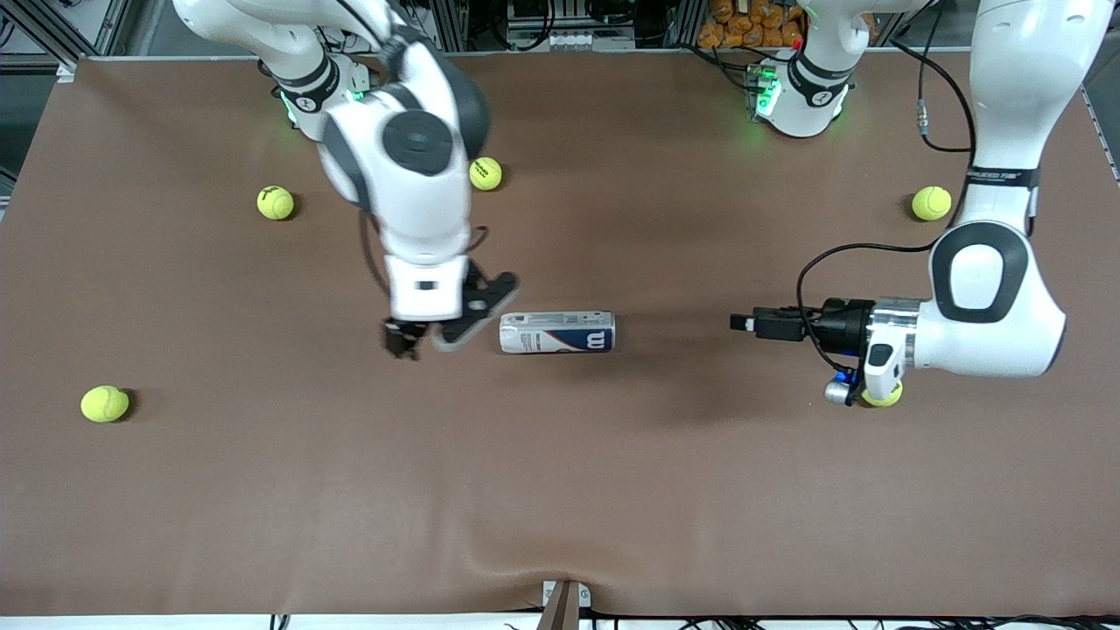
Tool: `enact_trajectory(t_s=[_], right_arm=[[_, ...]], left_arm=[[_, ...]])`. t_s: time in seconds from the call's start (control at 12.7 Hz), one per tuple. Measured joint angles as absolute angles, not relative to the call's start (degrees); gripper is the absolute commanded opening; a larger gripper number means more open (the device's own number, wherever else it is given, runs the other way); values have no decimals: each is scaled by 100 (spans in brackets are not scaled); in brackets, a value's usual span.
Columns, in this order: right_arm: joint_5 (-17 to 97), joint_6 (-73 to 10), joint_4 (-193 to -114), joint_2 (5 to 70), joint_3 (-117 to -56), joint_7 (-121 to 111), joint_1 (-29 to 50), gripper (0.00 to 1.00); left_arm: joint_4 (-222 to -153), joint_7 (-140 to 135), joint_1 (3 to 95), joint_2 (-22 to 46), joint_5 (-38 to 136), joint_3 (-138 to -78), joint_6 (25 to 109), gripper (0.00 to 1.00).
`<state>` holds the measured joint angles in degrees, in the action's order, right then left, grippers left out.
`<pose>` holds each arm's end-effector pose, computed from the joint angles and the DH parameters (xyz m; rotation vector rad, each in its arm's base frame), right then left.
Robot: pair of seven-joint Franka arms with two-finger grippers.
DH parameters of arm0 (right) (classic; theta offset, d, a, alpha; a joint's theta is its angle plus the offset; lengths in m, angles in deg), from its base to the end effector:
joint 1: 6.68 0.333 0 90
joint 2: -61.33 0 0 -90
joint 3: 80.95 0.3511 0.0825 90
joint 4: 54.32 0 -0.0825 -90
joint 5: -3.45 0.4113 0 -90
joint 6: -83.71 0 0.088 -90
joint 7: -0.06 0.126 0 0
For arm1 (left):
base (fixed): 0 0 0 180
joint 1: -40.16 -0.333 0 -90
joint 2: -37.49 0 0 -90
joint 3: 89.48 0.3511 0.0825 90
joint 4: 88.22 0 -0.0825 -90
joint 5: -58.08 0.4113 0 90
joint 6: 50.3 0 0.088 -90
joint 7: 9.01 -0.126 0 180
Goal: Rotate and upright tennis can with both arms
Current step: 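Open and withdraw the right gripper while the left gripper approaches the can, then grasp the open end of the lying can with the left gripper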
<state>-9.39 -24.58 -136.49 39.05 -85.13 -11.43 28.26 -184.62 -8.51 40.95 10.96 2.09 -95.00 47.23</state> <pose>0.6293 0.3603 0.4875 2.6759 1.1427 0.1567 0.6606 -0.1601 0.3516 2.1242 0.2937 -0.5480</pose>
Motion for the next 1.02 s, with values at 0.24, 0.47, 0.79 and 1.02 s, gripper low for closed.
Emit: enact_trajectory(t_s=[0.24, 0.47, 0.79, 1.02], right_arm=[[-92, -1684, -13677, 4289, -8531, -1094, 1951, 100], [271, -1148, -13702, 4405, -8534, -1117, 855, 100], [308, -572, -13711, 4635, -8534, -1107, 57, 100], [339, -152, -13709, 4930, -8533, -1114, -546, 100]], left_arm=[[-18954, -1680, 4213, 999, -647, -9554, 5354, 98], [-19170, -2384, 4294, 712, -1384, -9571, 5473, 94], [-19433, -3760, 4342, 319, -2072, -9582, 5480, 86], [-19476, -4646, 4359, 2, -2543, -9655, 5482, 83]])
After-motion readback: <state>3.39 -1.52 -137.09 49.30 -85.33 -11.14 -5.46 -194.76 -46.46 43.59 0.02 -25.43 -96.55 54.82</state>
